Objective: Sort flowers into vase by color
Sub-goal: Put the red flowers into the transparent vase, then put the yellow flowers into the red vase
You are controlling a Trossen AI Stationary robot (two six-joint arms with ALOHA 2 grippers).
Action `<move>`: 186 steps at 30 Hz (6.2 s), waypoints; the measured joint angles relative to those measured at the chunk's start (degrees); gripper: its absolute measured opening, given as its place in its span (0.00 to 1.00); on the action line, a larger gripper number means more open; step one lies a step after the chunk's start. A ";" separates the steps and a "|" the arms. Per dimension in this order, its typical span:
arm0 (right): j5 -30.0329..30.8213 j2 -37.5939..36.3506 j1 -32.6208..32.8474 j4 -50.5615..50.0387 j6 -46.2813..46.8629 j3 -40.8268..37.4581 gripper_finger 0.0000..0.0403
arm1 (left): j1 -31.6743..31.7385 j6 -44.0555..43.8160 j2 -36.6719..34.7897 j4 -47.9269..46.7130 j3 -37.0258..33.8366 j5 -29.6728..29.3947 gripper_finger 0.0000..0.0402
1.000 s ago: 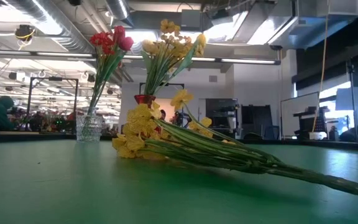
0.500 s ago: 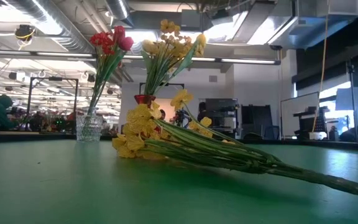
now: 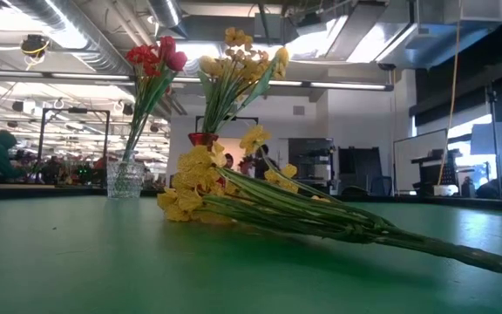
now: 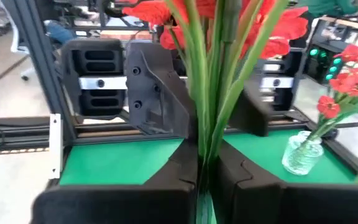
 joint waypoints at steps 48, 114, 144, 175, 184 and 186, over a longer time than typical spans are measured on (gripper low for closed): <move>28.86 -11.93 19.30 -27.16 7.67 0.04 0.52 | 11.91 51.06 -28.54 -6.86 9.92 -48.58 0.00; 31.75 -8.70 19.17 -31.33 10.22 0.00 0.52 | 46.54 8.99 -48.44 -22.18 -35.82 -20.74 0.30; 31.69 -8.70 19.17 -31.41 11.65 0.00 0.52 | 21.74 -17.40 -48.44 -47.28 -35.80 -45.05 0.66; -10.33 16.00 7.23 -37.13 46.62 0.00 0.52 | -15.15 -37.27 -47.58 -37.53 -35.80 -4.96 0.66; -10.90 21.73 6.82 -31.45 47.45 0.02 0.52 | -19.90 -37.13 -45.85 -35.64 -35.78 -8.67 0.66; -11.29 22.73 6.24 -31.26 47.58 0.02 0.52 | -19.93 -37.10 -45.73 -35.17 -35.78 -8.64 0.66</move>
